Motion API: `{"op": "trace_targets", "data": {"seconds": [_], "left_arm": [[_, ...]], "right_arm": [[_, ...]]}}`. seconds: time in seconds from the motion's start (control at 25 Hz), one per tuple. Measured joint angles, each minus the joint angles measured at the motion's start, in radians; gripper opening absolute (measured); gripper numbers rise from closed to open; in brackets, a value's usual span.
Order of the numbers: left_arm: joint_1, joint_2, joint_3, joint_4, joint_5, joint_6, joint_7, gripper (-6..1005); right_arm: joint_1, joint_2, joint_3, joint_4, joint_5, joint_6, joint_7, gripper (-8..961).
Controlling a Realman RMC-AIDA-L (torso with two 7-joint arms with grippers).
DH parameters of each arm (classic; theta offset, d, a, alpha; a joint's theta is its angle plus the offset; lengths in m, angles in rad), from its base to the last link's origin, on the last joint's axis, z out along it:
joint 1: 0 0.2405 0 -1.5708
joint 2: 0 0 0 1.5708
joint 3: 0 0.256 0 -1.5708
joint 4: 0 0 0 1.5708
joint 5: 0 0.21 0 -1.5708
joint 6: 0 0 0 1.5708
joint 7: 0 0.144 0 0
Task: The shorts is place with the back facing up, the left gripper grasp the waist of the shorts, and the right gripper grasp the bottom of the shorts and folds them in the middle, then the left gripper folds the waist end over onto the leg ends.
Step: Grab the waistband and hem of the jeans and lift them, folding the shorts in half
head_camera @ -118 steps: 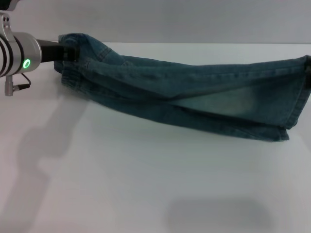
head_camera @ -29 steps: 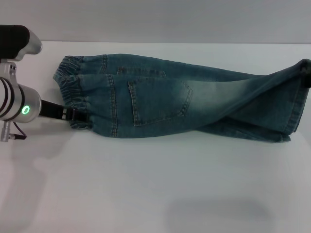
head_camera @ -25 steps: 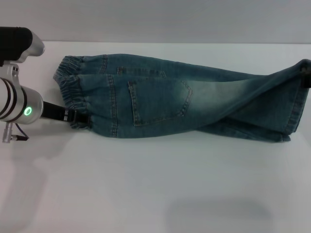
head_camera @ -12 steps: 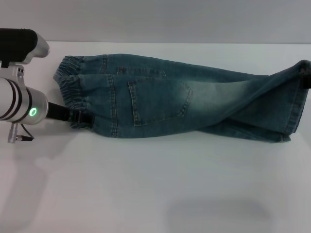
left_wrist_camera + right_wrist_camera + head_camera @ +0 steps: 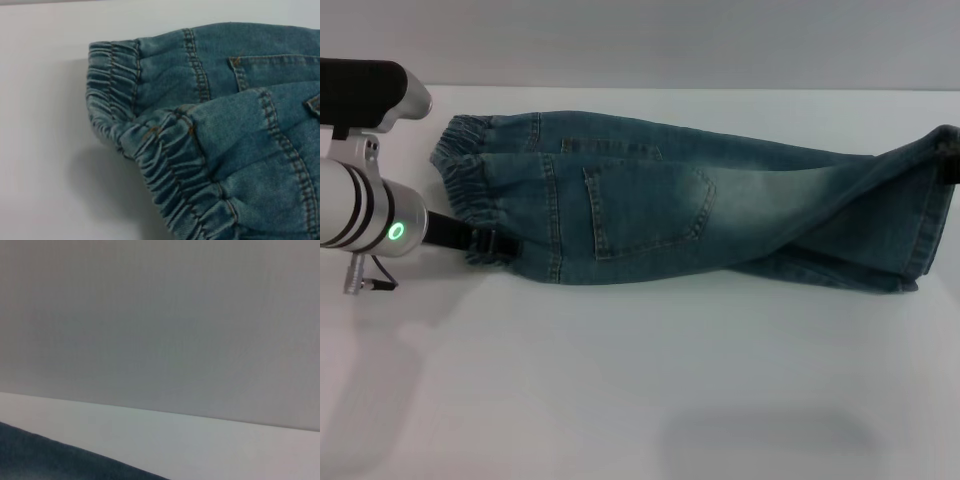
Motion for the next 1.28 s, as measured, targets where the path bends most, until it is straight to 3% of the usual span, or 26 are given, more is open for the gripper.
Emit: {"op": "trace_targets", "data": {"seconds": [0.48,0.68,0.76,1.28], "left_arm": [[-0.006,-0.001,0.056,-0.009,-0.133,0.008,0.102,772],[-0.004,-0.002,0.053,-0.018,-0.138,0.013,0.103,530],[0.003,-0.002,0.052,-0.028,-0.139,0.016,0.104,287],[0.017,0.000,0.049,-0.037,-0.140,0.031,0.104,81]], "right_arm": [[0.000,0.000,-0.004,-0.001,0.000,0.001,0.000,6],[-0.001,0.000,-0.005,0.000,0.000,0.003,0.001,5],[-0.004,0.000,-0.006,0.000,0.000,0.004,0.001,5],[-0.003,0.000,-0.009,-0.006,0.000,0.019,0.002,6]]}}
